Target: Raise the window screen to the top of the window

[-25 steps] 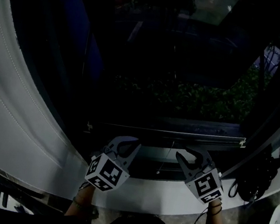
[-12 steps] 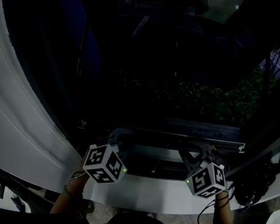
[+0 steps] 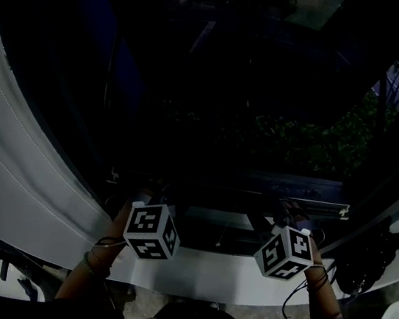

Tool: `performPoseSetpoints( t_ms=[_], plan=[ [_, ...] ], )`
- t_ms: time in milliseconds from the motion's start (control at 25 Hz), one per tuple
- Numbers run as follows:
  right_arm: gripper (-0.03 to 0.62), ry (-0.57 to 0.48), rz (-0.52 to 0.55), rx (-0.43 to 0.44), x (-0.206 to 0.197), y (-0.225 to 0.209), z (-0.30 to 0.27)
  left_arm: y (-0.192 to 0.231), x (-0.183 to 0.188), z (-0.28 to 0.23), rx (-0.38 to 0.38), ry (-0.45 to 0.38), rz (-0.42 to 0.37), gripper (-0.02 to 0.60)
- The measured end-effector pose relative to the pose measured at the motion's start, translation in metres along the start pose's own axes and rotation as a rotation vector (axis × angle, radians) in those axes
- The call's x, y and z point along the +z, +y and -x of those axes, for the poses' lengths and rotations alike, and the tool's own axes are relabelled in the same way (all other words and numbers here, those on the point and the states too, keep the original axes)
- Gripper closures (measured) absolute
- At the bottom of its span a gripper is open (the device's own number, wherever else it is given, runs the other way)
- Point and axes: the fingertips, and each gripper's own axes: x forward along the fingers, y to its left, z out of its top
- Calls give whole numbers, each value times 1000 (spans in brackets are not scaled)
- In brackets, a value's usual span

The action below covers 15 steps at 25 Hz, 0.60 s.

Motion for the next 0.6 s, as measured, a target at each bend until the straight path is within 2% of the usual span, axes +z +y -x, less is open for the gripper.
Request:
performPoseSetpoints(
  t_ms=[160, 280, 400, 520, 600],
  plan=[
    [539, 21, -34, 42, 0, -2, 0, 1, 0, 0, -24, 0, 5, 543],
    [545, 57, -62, 93, 0, -3, 0, 1, 0, 0, -51, 37, -13, 543],
    [562, 120, -76, 149, -1, -6, -1, 2, -2, -4, -102, 138, -73, 561],
    [565, 219, -4, 181, -1, -4, -3, 2, -3, -6, -147, 266, -109, 561],
    [568, 258, 27, 200, 0, -3, -4, 1, -5, -5, -147, 300, -126, 563]
  ],
)
